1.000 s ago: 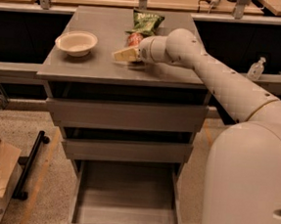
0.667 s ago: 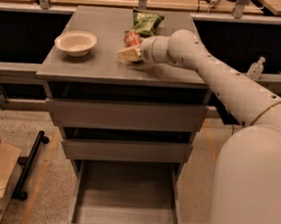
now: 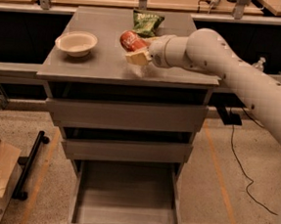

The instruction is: Place coke can into bottom drawer

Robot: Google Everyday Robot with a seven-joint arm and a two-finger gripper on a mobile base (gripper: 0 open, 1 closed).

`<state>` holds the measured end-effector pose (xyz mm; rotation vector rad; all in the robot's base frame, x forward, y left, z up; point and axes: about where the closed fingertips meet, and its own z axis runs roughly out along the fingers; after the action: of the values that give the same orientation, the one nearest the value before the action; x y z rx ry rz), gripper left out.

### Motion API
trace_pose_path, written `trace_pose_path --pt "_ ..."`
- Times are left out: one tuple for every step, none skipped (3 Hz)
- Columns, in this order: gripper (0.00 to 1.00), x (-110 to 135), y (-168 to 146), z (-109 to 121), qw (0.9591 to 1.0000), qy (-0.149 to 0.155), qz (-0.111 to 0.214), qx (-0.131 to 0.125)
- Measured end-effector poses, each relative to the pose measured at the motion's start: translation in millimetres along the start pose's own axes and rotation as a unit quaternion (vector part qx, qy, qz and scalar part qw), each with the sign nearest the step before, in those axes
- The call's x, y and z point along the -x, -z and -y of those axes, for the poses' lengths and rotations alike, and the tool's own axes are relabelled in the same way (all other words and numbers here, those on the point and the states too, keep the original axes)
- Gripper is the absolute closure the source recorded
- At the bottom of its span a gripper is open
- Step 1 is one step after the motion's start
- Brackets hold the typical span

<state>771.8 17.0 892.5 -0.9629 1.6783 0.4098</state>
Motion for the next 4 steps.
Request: trace_pose_path --pt "1.0 -5 56 -53 0.9975 0.035 -0.01 0.06" --pt "1.0 -16 111 -110 0.9933 0.04 -0.016 0.108" --pt "1.0 -50 170 -167 0.9873 0.006 -0.052 0.15" --pt "1.0 -64 180 -168 0.987 -0.004 -0.062 0.148"
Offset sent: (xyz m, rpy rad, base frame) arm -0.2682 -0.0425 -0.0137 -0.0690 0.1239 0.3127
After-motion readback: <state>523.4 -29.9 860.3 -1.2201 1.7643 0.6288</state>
